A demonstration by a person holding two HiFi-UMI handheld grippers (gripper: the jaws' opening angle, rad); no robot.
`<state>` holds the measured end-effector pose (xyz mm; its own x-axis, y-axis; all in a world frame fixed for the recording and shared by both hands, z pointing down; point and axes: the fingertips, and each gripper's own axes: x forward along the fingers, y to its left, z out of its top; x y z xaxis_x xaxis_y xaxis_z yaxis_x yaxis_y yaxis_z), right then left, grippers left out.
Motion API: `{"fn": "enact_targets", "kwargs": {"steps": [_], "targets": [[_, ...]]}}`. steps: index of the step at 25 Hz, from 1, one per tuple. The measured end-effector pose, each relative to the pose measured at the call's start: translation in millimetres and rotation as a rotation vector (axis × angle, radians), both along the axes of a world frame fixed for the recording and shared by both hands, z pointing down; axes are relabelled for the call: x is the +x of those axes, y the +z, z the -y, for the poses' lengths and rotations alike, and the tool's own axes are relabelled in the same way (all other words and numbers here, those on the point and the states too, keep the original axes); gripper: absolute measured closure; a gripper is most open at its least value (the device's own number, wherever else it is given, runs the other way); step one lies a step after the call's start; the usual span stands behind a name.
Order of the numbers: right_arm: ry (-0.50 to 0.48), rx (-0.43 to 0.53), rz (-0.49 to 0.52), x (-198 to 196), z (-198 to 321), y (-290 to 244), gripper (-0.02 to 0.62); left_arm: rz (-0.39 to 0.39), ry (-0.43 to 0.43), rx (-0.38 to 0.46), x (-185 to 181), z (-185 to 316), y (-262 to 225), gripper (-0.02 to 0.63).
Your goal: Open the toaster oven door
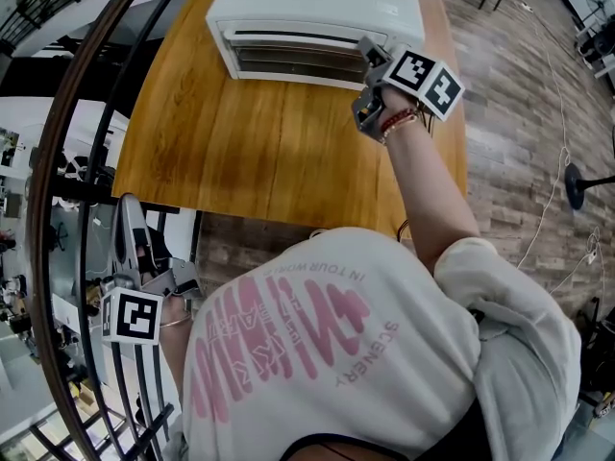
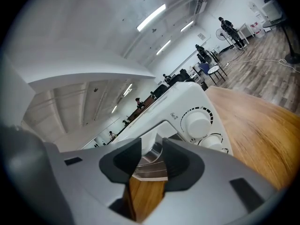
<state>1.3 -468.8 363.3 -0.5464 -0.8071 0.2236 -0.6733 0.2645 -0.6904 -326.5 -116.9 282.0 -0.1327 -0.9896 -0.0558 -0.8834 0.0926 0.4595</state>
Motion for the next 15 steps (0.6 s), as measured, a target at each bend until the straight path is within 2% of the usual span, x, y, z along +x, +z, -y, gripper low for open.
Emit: {"fn": "enact_targets", "kwargs": {"steps": [15], "targets": [[0.018,0.021,-0.007,3.5,2.4,3.1,0.449,-0.017,0.012,0.004,-4.4,3.5,2.5,0.581]]}}
